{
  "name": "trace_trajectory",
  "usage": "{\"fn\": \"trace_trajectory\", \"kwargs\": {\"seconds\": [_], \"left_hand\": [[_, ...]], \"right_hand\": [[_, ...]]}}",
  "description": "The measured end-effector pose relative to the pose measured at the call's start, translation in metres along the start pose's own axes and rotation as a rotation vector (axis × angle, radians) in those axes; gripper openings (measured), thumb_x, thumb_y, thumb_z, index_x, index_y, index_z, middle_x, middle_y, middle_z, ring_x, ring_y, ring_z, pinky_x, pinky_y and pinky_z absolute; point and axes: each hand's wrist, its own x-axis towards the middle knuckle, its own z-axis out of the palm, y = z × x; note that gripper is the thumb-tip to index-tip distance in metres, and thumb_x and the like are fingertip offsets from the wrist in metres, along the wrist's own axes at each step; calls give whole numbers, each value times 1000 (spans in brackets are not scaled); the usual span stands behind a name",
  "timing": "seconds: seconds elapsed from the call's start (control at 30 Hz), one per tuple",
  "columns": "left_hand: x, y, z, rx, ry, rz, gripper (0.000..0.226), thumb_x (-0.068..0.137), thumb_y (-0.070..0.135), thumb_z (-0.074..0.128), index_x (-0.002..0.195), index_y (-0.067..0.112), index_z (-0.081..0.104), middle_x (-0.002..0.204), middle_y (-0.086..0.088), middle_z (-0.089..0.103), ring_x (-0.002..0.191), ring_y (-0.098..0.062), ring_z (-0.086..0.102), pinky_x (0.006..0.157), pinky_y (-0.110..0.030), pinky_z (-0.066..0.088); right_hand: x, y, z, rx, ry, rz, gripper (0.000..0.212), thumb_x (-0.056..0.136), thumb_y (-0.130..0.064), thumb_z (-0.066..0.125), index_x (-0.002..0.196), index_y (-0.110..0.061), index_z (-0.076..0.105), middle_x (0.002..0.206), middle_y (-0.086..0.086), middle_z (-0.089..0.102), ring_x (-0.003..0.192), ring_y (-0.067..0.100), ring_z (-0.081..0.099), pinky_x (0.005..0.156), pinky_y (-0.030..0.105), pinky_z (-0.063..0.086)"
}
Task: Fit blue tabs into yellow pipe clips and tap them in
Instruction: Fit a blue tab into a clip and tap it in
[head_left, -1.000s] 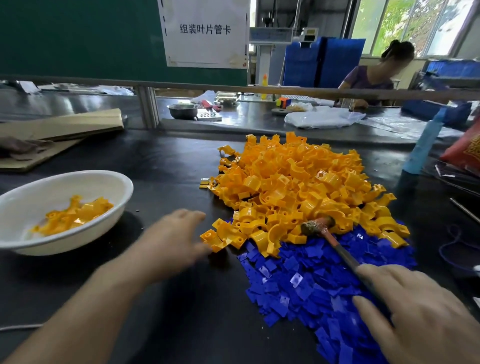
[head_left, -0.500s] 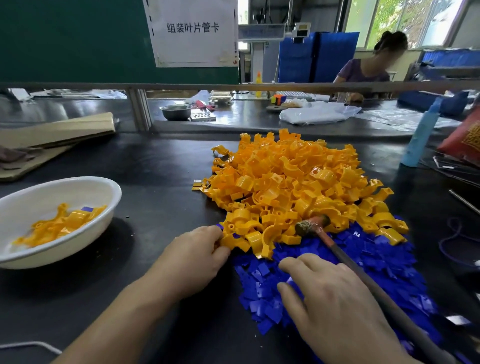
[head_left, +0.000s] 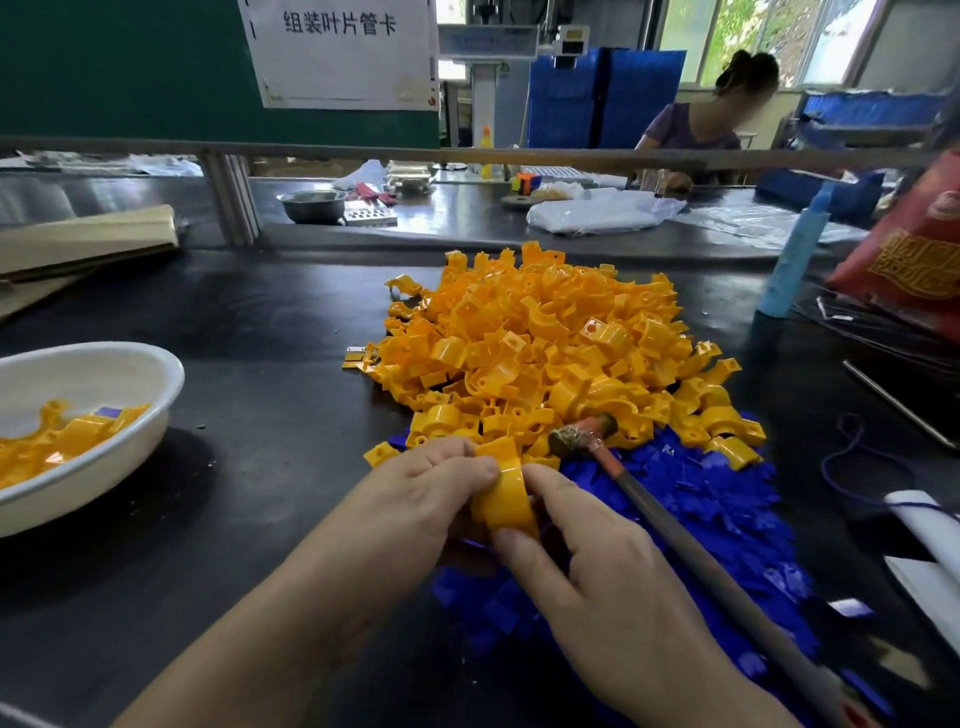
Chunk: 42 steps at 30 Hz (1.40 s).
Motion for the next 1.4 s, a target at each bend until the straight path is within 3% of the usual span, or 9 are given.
{"fn": "trace_trajectory", "kwargs": {"seconds": [0.3,0.4,0.6,0.7,0.87,0.97,1.03,1.2,1.4], "left_hand": [[-1,-12,2,-453,-86,-38,40,83,22,72,113,-3,65,116,-23,69,108,-36,67,80,-40,60],[0,-20,2,-371,-49,-20,30,81,32,69,103,13,76,114,-14,72,104,-27,69,86,-39,58],[-4,-26,-5,-298,35,-23,45,70,29,77,112,13,69,103,-10,73,84,-19,71,66,-29,56],[-9,-22,-5,-1,16,89,60,58,44,79,116,38,65,112,9,71,102,-9,69,80,-27,55],[-13,-19,8,288,-105,138,28,81,41,74,107,47,66,103,16,72,94,-1,67,81,-25,54],[-13,-19,5,178,-70,92,18,85,24,72,96,38,72,93,4,75,84,-8,71,73,-21,56],[-12,-19,1,93,32,53,15,78,23,76,89,33,74,87,0,76,78,-13,72,68,-25,57],[-3,-19,-11,-225,228,-63,44,52,31,74,90,12,67,72,-7,68,61,-19,64,60,-38,55],[-3,-19,-6,-225,178,-101,49,57,27,73,101,7,66,75,-7,72,62,-17,68,51,-29,56]], "right_hand": [[0,-2,-6,298,-20,96,25,92,-34,57,113,-47,54,107,-16,60,96,1,61,79,26,55],[-1,-1,-9,391,-42,115,29,91,-25,60,110,-46,58,102,-14,64,87,5,67,75,26,58],[0,5,-23,468,-22,115,35,86,-19,65,104,-48,59,93,-9,67,77,14,68,65,27,58],[0,5,-29,375,-100,57,38,83,-20,69,103,-50,58,95,-12,65,82,9,65,70,22,56],[-1,6,-29,298,-124,6,39,80,-23,71,104,-51,58,98,-13,65,84,8,65,70,22,56],[-2,7,-28,219,-14,25,35,80,-32,68,107,-51,55,95,-17,61,77,5,63,62,15,52],[-4,9,-28,-140,45,-24,40,79,-54,55,117,-49,45,85,-18,54,74,3,58,56,17,46],[-10,12,-11,-700,-117,2,71,77,-79,31,131,-42,5,99,-13,47,87,15,56,47,26,26],[7,14,2,-688,-122,-14,31,93,-56,37,109,-34,52,95,-9,54,79,17,59,53,29,39]]}}
